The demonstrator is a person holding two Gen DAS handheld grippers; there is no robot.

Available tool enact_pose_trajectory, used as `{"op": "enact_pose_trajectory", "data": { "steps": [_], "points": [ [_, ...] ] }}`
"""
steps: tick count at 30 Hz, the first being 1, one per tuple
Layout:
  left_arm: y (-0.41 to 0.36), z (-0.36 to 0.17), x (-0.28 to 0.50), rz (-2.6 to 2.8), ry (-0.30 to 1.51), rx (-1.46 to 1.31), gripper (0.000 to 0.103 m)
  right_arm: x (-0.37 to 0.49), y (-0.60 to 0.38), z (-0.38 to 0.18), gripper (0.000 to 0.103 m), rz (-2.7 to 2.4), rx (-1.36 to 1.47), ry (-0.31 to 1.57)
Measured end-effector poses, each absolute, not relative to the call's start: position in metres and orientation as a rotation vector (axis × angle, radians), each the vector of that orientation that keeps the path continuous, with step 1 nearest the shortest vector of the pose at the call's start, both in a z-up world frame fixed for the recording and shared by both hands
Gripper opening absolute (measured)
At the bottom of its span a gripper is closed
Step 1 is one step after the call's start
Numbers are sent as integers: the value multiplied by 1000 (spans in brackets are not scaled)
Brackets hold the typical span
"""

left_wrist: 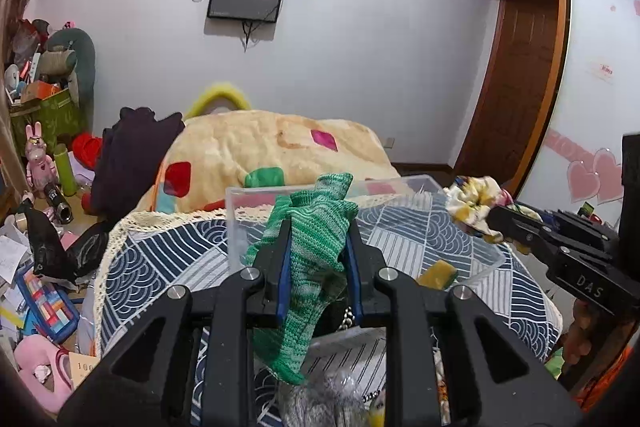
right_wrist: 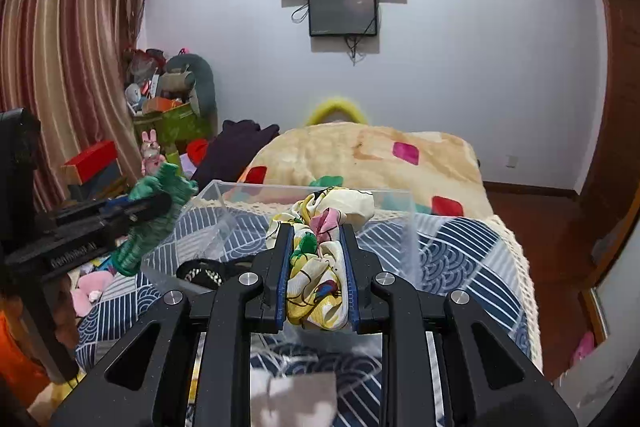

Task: Organize soft objects
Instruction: 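Place the scrunchie in the box with the right gripper while the left places the green glove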

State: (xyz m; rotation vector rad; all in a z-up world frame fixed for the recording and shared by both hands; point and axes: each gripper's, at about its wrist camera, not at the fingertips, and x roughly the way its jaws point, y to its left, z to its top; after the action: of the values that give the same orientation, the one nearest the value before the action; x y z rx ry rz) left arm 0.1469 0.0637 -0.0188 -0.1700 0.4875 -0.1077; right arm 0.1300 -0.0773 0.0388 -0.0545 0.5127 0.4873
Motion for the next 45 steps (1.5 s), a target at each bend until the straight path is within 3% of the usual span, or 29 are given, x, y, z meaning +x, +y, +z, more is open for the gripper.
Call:
{"op": "enact_pose_trajectory", "data": {
  "steps": [15,20,22,26,38,45],
  "points": [
    [50,-56,188,-148,623,-154,23,170,-45,-2,20,530,-134,706],
    [44,-59,185,-136,627,-125,28,170,-44,-7,24,528,-160,725],
    [43,-58,184,-139,630,-127,34,169,-44,-7,29,525,-169,722],
    [42,-56,180,-141,627,-124,40,165,-48,-3,51,503,-164,693],
    [45,-32,152,-116,557,-109,62,142,-65,30,63,472,-142,564],
    [53,-16,123,-78,489,-109,68,117,-75,47,68,480,-112,485]
  ]
}}
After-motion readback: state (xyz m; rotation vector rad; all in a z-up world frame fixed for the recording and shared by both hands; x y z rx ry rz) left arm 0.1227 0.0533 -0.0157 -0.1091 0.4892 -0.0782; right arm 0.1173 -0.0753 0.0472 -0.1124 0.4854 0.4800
